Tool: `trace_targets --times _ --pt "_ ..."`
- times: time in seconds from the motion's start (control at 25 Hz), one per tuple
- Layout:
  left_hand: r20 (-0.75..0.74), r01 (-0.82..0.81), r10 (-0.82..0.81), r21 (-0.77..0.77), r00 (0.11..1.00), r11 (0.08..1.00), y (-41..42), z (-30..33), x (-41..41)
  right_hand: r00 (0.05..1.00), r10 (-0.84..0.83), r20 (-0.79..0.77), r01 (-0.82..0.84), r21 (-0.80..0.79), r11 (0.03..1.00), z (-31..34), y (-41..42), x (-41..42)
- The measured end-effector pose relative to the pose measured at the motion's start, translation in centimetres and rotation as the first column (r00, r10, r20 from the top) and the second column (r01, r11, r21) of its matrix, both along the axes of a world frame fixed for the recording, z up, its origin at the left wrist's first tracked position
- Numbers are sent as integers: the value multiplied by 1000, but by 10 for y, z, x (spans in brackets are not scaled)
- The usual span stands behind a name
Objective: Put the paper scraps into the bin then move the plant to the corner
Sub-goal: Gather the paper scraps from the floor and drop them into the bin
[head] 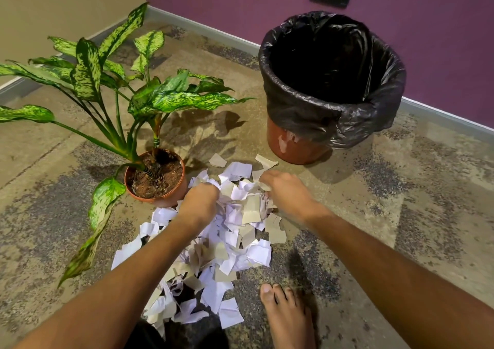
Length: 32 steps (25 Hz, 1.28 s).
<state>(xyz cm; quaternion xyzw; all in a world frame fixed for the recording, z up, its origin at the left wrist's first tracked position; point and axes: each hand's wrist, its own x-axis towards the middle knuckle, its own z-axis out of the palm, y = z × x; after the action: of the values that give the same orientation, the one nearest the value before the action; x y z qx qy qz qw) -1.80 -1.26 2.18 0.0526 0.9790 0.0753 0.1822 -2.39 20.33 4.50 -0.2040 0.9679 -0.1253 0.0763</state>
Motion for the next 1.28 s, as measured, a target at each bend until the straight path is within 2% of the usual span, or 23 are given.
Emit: trace_targets --times 0.2,0.36,0.48,0.56,0.8,0.96,1.16,1.28 --pt "-218 -35 69 158 973 987 3 26 -11 993 -71 -95 67 -44 997 36 -9 -18" --pt "-358 29 68 259 931 965 30 59 -20 921 -211 -326 105 -313 944 98 -15 -37" --pt "-459 89 70 315 886 945 52 91 -22 850 -371 -374 138 -521 842 142 -9 -52" --pt "-519 127 81 352 851 927 62 114 -25 807 -452 -381 164 -590 791 160 4 -64" --pt "-686 233 134 414 715 880 84 173 -41 760 -562 -327 388 -466 795 167 58 -98" --pt "-710 262 139 425 691 866 103 195 -52 755 -567 -328 441 -385 811 162 71 -105" --pt "-703 188 141 369 697 910 126 214 -81 668 -677 -309 452 -554 699 166 78 -95" --pt "-730 185 76 271 679 945 144 222 -97 632 -708 -314 413 -637 651 168 77 -82"
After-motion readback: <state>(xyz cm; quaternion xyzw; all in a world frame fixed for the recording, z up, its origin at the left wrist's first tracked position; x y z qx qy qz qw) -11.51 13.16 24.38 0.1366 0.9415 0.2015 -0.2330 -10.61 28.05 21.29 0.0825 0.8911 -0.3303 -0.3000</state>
